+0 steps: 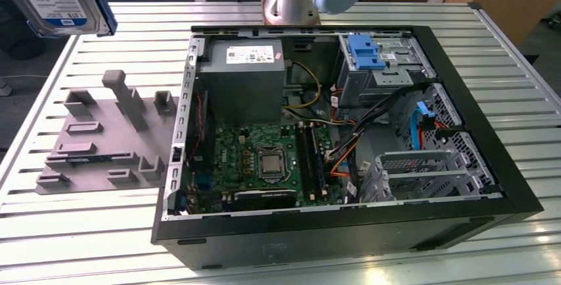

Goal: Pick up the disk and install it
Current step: 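Pick up the disk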

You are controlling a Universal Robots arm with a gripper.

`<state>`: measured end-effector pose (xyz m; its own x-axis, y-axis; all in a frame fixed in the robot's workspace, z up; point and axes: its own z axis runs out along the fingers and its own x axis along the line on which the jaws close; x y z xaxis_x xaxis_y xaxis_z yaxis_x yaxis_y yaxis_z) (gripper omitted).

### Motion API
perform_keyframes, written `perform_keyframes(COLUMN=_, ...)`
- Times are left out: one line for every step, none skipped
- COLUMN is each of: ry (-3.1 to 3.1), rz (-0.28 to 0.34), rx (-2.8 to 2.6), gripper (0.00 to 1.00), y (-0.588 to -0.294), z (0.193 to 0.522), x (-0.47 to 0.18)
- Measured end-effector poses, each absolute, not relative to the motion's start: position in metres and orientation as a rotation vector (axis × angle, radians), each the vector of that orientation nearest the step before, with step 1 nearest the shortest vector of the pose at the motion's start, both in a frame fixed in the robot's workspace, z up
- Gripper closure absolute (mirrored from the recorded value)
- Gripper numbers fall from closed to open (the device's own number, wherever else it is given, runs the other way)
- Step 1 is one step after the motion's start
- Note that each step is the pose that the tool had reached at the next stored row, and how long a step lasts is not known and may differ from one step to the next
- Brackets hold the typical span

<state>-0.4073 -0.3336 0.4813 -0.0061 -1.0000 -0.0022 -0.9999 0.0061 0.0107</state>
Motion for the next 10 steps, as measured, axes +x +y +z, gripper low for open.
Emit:
perform_keyframes(ry=-2.224, rz=-0.014, rx=2.210, gripper=0.64, y=-0.3338, z=0.4813, x=-0.4066)
perform_keyframes(ry=-2.224, rz=-0.014, rx=2.210, gripper=0.64, y=-0.3340, z=0.4813, x=-0.4060)
perform_keyframes(ry=-2.224, rz=-0.014, rx=2.210, gripper=0.64, y=-0.3341, z=0.4813, x=-0.4054)
perform_keyframes(ry=-2.224, rz=-0.014, rx=2.210, gripper=0.64, y=-0.3343, z=0.4813, x=-0.4048)
perform_keyframes(ry=-2.224, rz=-0.014, rx=2.210, gripper=0.64, y=-0.3344, z=0.4813, x=-0.4041)
perform_keyframes(ry=-2.224, rz=-0.014, rx=2.210, gripper=0.64, y=-0.3346, z=0.4813, x=-0.4034)
perform_keyframes(ry=-2.224, rz=-0.014, rx=2.210, gripper=0.64, y=-0.3347, z=0.4813, x=-0.4028)
perform_keyframes(ry=-2.224, rz=-0.014, rx=2.210, gripper=0.64, y=-0.3348, z=0.4813, x=-0.4022)
perform_keyframes(ry=-2.224, rz=-0.014, rx=2.210, gripper=0.64, y=-0.3350, z=0.4813, x=-0.4015)
perform_keyframes(ry=-2.224, rz=-0.014, rx=2.210, gripper=0.64, y=-0.3351, z=0.4812, x=-0.4009)
